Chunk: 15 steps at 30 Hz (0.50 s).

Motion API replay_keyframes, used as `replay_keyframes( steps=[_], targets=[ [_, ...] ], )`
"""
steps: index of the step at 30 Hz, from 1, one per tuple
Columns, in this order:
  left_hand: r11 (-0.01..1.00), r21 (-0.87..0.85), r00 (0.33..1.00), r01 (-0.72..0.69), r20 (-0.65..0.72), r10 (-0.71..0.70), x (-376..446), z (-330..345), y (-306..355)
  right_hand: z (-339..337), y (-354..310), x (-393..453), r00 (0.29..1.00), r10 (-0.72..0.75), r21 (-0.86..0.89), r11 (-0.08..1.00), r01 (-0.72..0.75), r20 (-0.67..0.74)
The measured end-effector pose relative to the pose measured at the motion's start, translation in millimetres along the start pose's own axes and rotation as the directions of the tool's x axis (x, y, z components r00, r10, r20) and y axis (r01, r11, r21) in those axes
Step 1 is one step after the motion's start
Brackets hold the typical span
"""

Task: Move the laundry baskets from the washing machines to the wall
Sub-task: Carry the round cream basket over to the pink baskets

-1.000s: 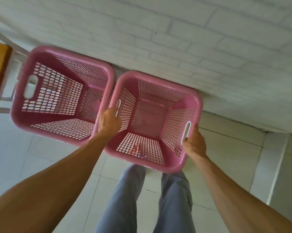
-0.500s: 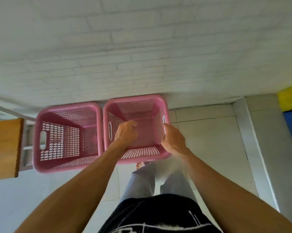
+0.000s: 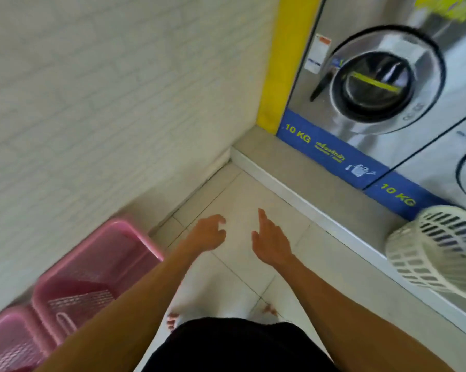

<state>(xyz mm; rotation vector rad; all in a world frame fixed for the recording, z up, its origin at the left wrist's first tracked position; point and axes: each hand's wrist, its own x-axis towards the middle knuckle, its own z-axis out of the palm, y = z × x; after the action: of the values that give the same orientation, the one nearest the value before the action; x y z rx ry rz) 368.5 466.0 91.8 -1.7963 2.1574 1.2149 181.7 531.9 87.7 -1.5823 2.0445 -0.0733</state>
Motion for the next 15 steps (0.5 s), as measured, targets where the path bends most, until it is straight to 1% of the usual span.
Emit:
replay_keyframes(
  steps=[4,8,12,15],
  targets=[
    [0.992,-0.01,0.991,-0.123,0.047,0.124,25.9,38.2,101.0,-36.9,89.8,-12.6,0.986,0.154,0.077,0.986,-0.149,-0.068],
    [0.959,0.117,0.962,-0.258,0.127,0.243,49.3,79.8,191.2,-67.1,176.5,-30.5,0.944,0.302,0.169,0.945,-0.279,-0.134],
    [0.92,0.17,0.921,-0.353,0.236,0.309,66.0,112.7,270.1,-90.4,253.0,-54.6,0.866,0.468,0.288,0.866,-0.41,-0.177],
    [0.867,0.215,0.873,-0.45,0.309,0.377,77.8,136.7,323.3,-101.5,298.8,-75.1,0.788,0.586,0.384,0.782,-0.49,-0.187]
  ],
)
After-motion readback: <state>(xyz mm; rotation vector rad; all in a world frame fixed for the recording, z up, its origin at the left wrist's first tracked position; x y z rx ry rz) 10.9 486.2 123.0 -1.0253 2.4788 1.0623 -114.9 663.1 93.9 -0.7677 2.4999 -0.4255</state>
